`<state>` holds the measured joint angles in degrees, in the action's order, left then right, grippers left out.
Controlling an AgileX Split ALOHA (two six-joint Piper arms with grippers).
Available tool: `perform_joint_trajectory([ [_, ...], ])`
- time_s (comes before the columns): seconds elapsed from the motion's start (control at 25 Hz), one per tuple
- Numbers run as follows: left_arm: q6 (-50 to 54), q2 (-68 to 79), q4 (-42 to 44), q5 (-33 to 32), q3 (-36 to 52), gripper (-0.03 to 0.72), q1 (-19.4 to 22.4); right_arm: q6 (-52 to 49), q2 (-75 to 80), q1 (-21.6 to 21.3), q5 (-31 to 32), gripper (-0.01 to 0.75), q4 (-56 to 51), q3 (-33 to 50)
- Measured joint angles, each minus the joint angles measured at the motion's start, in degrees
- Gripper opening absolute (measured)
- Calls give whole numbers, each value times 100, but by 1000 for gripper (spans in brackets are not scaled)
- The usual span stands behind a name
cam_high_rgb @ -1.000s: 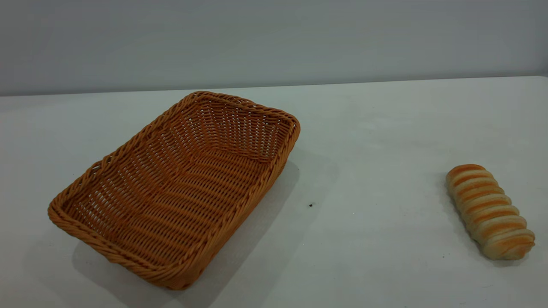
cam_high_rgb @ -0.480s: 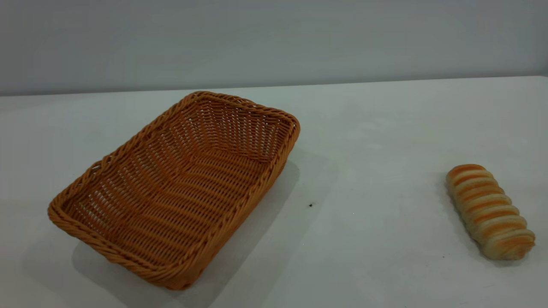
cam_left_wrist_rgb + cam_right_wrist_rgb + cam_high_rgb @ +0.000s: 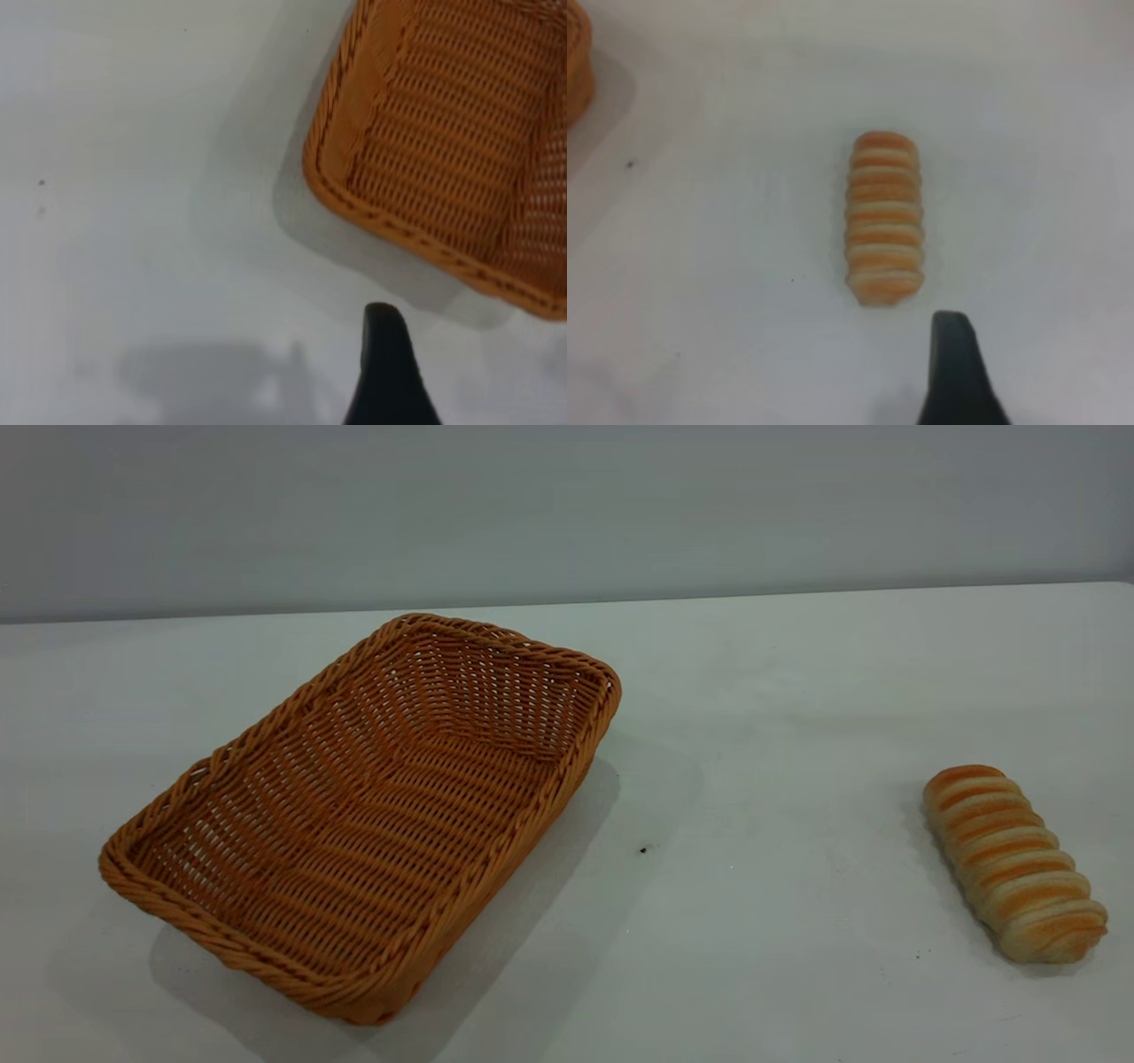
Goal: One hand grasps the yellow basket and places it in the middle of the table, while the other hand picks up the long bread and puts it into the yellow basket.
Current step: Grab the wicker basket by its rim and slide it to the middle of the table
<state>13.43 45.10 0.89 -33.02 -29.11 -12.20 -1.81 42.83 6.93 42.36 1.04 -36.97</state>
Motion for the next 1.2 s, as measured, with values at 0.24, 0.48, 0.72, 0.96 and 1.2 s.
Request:
perform_joint_trajectory([
  [0.24,376,1448,0,940,-43,540,0,-5,856,0,-259,531,0,-41],
  [0.48,1046,2723,0,1567,-43,540,0,-18,990,0,-279,531,-104,-41],
  [0.72,1943,3839,0,2012,-296,540,0,-22,997,0,-362,531,-163,-45],
  [0.96,2352,4513,-605,1881,-818,540,0,-22,1015,0,-406,531,-173,-47],
  [1.2,2161,4652,-1553,1544,-983,540,0,-22,1015,0,-406,531,-230,-47],
])
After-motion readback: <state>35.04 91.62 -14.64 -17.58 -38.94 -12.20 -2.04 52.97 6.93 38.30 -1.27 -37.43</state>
